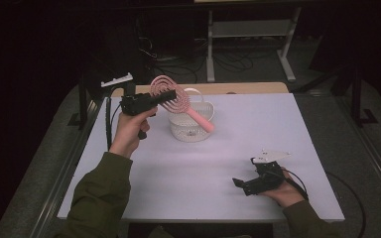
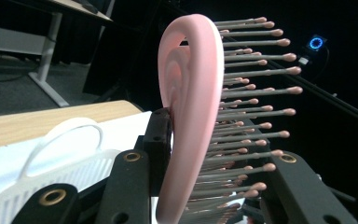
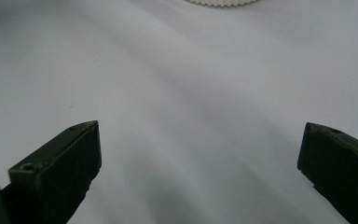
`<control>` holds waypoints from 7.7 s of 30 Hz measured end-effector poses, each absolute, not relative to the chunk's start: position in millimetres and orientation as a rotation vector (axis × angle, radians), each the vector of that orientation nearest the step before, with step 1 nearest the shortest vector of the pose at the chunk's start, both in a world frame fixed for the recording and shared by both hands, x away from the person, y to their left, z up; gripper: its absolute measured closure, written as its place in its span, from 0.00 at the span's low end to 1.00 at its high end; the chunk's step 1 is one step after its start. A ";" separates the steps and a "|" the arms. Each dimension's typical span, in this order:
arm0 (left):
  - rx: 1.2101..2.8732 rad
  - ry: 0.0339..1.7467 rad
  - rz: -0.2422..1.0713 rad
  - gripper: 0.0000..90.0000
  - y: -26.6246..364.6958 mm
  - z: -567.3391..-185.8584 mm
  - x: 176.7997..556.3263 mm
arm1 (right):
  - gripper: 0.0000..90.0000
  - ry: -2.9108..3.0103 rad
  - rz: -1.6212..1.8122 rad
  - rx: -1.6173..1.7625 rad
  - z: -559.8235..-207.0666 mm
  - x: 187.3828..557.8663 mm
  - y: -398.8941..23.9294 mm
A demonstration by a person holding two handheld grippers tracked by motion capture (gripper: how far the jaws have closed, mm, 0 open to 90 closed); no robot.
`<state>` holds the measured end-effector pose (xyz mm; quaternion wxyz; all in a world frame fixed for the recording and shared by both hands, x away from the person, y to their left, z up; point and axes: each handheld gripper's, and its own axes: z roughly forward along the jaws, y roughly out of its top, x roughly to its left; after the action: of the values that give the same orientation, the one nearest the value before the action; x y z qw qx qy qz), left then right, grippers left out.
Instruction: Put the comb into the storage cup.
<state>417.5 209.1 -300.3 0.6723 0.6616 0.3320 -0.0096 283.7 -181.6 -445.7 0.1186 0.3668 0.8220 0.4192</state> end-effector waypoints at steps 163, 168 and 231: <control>1.675 0.981 0.337 0.41 202.7 -386.4 460.9 | 0.00 2.419 1.214 1.053 -446.6 283.8 -180.7; 1.682 0.969 0.361 0.34 205.0 -385.4 458.8 | 0.00 2.421 1.214 1.053 -446.8 283.9 -180.6; 1.965 0.769 0.374 0.00 236.7 -390.0 382.9 | 0.00 2.419 1.212 1.048 -446.0 283.9 -180.2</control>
<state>382.9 236.7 -390.0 0.4790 0.8049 0.3149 0.1533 283.9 -180.2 -446.0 0.1197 0.3586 0.8276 0.4149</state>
